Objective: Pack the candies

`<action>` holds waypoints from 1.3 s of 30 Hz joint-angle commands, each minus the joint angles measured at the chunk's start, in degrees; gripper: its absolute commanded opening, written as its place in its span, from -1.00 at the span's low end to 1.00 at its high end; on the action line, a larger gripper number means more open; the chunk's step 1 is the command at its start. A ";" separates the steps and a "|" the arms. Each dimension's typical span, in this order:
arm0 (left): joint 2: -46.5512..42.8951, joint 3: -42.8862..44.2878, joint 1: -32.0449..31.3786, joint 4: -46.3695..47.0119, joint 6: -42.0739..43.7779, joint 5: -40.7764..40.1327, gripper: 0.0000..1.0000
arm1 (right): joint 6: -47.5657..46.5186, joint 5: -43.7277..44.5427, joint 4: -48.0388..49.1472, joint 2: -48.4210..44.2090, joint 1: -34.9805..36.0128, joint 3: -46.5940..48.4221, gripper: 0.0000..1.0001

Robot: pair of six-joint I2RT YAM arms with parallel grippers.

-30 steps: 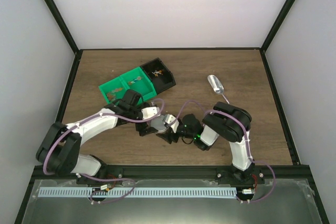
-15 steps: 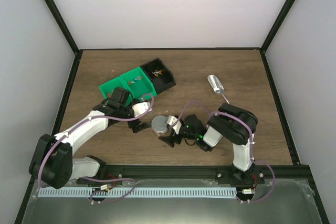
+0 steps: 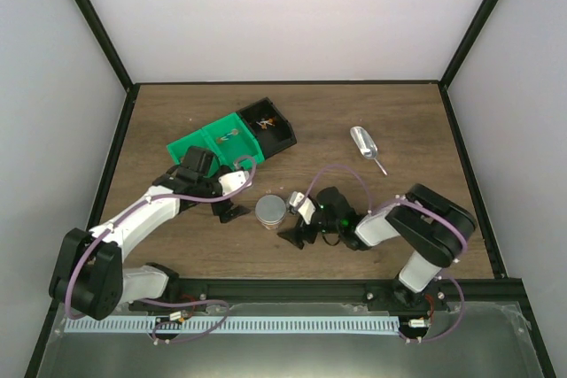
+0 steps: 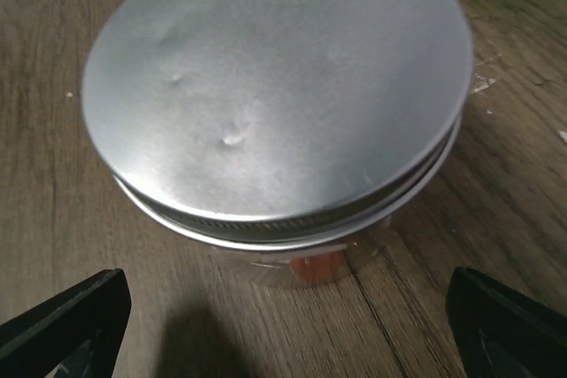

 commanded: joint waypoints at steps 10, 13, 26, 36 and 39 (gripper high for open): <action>-2.89 2.81 2.26 -1.59 -0.88 2.26 1.00 | 3.67 -2.68 -20.43 -19.21 -2.79 2.71 1.00; -3.61 3.50 2.41 -1.94 -3.48 2.31 1.00 | 3.35 -3.92 -23.38 -22.13 -4.00 4.12 1.00; 1.66 15.66 4.67 1.84 -18.46 2.42 1.00 | 6.20 -6.46 -33.47 -21.93 -17.68 24.45 1.00; 16.40 36.63 17.38 -5.83 -28.75 2.71 1.00 | 12.38 -15.34 -39.10 -15.63 -36.01 36.32 1.00; 20.15 41.27 22.50 -8.55 -33.26 -0.20 1.00 | 13.01 -16.94 -39.95 -14.66 -42.01 37.13 1.00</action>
